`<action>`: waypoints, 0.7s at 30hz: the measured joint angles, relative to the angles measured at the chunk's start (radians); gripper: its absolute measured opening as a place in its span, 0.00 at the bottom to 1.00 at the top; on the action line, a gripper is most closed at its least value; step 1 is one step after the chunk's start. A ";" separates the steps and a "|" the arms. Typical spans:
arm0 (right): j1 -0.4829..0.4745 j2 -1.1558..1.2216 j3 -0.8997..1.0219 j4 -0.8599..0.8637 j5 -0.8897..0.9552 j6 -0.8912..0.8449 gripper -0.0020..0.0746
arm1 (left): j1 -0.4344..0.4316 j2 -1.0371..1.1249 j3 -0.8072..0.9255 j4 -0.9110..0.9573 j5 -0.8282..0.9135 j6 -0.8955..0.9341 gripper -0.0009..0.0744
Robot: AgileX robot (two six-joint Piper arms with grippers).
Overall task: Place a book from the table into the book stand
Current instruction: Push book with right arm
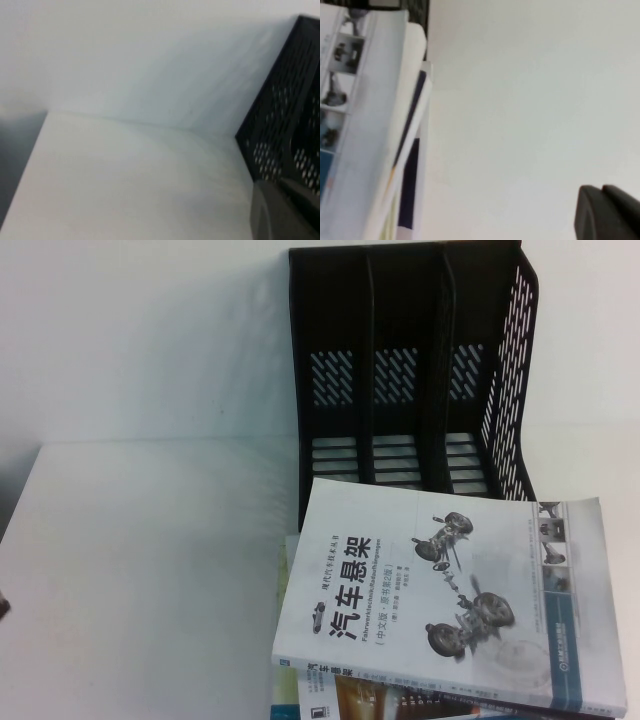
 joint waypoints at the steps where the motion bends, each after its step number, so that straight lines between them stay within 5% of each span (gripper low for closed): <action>1: 0.012 0.027 -0.024 0.006 0.009 0.003 0.02 | 0.000 0.012 0.000 0.000 0.030 0.002 0.01; 8: 0.045 0.097 -0.051 0.146 0.026 -0.112 0.02 | 0.000 0.202 -0.107 -0.070 0.313 0.165 0.01; 16: 0.051 0.120 0.006 0.327 0.021 -0.230 0.02 | 0.006 0.457 -0.278 -0.373 0.491 0.466 0.01; 21: 0.053 0.152 0.013 0.396 0.011 -0.293 0.02 | 0.120 0.630 -0.310 -0.596 0.610 0.610 0.01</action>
